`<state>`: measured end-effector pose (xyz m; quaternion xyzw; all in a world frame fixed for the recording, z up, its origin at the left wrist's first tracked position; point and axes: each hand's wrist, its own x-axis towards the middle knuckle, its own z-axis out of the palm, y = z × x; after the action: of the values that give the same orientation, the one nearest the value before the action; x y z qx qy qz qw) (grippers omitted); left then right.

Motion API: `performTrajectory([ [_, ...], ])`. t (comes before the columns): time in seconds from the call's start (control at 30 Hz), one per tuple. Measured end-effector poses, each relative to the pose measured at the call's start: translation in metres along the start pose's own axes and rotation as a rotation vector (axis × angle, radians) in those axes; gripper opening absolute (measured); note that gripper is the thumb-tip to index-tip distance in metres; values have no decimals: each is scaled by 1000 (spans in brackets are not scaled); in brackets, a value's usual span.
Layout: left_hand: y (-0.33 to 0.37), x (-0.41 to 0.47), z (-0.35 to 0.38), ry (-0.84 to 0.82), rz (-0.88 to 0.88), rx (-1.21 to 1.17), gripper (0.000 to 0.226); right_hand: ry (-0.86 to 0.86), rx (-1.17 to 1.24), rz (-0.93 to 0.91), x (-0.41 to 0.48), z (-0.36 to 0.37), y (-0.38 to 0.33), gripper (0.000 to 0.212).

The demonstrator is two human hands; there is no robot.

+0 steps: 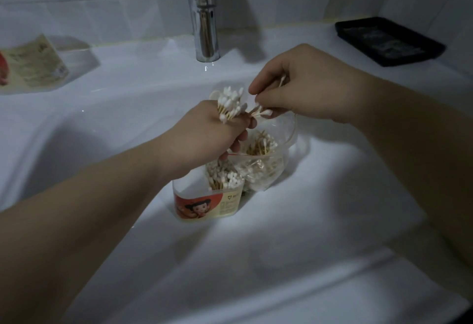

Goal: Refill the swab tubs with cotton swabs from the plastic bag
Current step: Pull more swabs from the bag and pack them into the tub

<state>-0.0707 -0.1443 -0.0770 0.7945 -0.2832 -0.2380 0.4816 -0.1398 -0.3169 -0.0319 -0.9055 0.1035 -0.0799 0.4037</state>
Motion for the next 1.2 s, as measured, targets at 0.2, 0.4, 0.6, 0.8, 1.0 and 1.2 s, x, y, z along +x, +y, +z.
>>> performTrajectory([
  [0.2,2,1,1,28,-33,-54,27,32,211,73,1,-5,-2,29],
  [0.4,3,-1,0,54,5,-87,36,-28,368,109,-1,0,-4,21],
  [0.6,2,-1,1,66,2,-88,35,-67,480,157,1,4,-6,22],
  [0.8,2,-2,0,52,35,-78,32,-85,472,100,0,7,-3,19],
  [1.0,0,-1,2,14,60,-34,26,-150,309,67,0,14,0,26],
  [1.2,3,1,-2,31,53,-105,26,-15,194,-21,4,10,-1,41],
])
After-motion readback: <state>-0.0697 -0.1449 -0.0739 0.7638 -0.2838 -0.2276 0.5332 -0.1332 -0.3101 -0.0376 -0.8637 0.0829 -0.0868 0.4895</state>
